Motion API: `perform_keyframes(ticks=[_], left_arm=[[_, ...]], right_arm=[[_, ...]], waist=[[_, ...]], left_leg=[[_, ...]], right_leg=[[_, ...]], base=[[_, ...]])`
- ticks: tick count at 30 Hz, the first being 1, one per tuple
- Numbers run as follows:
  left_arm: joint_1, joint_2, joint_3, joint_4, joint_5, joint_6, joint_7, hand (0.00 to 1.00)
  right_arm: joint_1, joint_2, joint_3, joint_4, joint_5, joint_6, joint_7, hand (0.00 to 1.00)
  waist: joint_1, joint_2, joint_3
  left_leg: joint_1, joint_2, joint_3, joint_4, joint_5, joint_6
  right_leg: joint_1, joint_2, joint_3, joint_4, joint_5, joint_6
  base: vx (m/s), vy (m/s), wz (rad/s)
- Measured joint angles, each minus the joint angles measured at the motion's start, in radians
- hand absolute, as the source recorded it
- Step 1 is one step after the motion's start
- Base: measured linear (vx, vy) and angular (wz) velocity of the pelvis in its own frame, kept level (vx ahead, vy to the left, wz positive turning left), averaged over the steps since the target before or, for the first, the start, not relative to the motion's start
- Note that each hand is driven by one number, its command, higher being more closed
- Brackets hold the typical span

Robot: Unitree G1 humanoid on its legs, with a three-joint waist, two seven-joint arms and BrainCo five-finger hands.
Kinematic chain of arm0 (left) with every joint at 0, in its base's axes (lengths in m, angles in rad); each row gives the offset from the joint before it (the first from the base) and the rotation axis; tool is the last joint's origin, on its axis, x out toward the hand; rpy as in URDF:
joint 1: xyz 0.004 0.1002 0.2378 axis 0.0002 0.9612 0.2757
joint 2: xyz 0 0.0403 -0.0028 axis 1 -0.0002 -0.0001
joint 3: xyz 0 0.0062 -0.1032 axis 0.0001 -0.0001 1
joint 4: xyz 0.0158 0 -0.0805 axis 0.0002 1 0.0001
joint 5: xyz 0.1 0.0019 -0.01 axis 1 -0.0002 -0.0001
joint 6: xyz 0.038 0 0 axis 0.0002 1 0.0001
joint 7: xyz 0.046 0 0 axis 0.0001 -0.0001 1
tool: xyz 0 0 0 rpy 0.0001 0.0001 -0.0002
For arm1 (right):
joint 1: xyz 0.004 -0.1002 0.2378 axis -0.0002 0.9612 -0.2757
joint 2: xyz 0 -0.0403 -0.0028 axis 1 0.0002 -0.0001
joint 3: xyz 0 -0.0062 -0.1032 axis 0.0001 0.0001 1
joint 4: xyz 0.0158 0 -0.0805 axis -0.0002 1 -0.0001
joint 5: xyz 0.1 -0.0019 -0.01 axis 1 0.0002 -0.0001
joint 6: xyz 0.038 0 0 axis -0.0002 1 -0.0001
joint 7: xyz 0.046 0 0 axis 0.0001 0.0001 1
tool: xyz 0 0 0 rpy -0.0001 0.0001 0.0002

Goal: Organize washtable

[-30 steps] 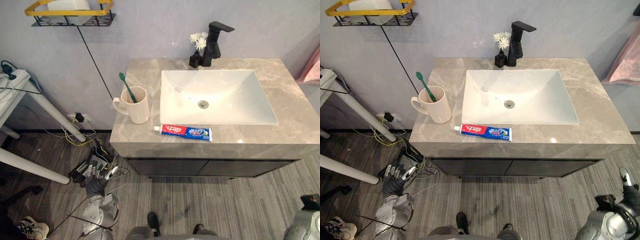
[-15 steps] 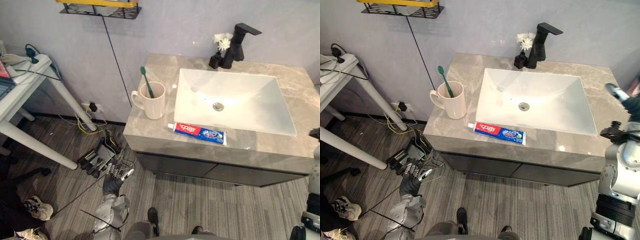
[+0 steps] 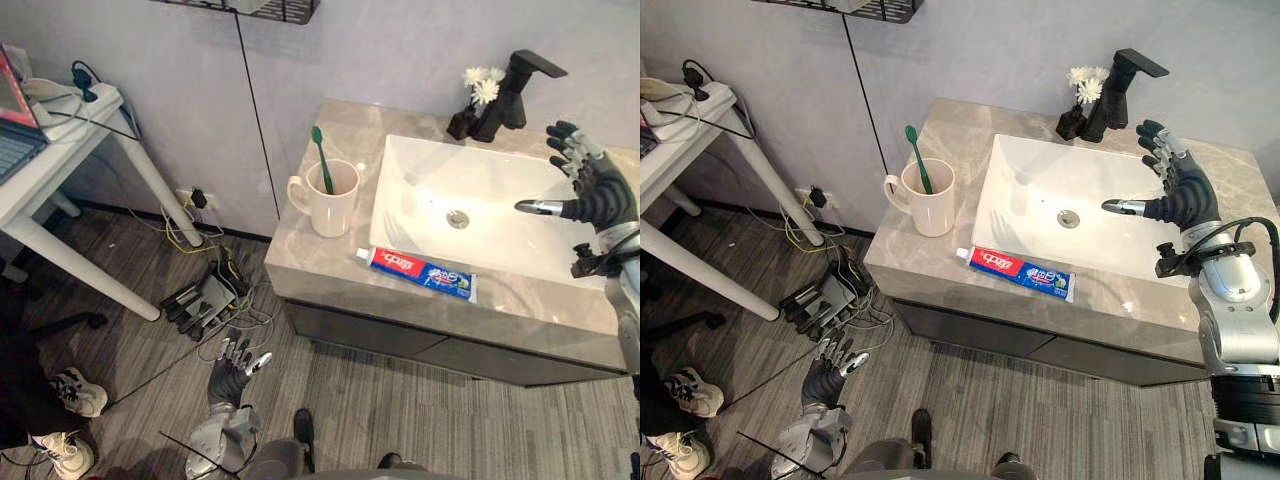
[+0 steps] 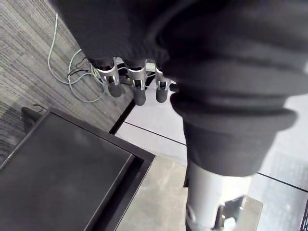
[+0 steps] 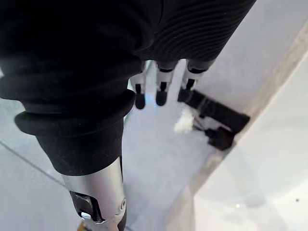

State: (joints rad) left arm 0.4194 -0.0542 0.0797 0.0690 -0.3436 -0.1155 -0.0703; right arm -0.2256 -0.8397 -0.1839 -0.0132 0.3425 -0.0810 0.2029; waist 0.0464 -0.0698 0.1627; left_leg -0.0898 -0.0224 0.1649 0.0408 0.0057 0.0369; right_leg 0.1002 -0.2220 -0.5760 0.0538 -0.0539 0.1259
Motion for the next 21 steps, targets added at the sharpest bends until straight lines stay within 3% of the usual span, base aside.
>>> perform_keyframes(ticks=[21], left_arm=[[-0.002,0.018,-0.049,-0.023,0.0,0.0,-0.032,0.0]], right_arm=[[0.152,-0.015,0.084,-0.081,-0.022,0.018,0.086,0.0]], waist=[[0.025,-0.013,-0.006]], left_leg=[[-0.015,-0.003,0.0,-0.017,0.011,-0.002]], right_leg=[[-0.021,0.0,0.001,-0.003,-0.001,0.002]], base=[[0.0,0.0,0.0]])
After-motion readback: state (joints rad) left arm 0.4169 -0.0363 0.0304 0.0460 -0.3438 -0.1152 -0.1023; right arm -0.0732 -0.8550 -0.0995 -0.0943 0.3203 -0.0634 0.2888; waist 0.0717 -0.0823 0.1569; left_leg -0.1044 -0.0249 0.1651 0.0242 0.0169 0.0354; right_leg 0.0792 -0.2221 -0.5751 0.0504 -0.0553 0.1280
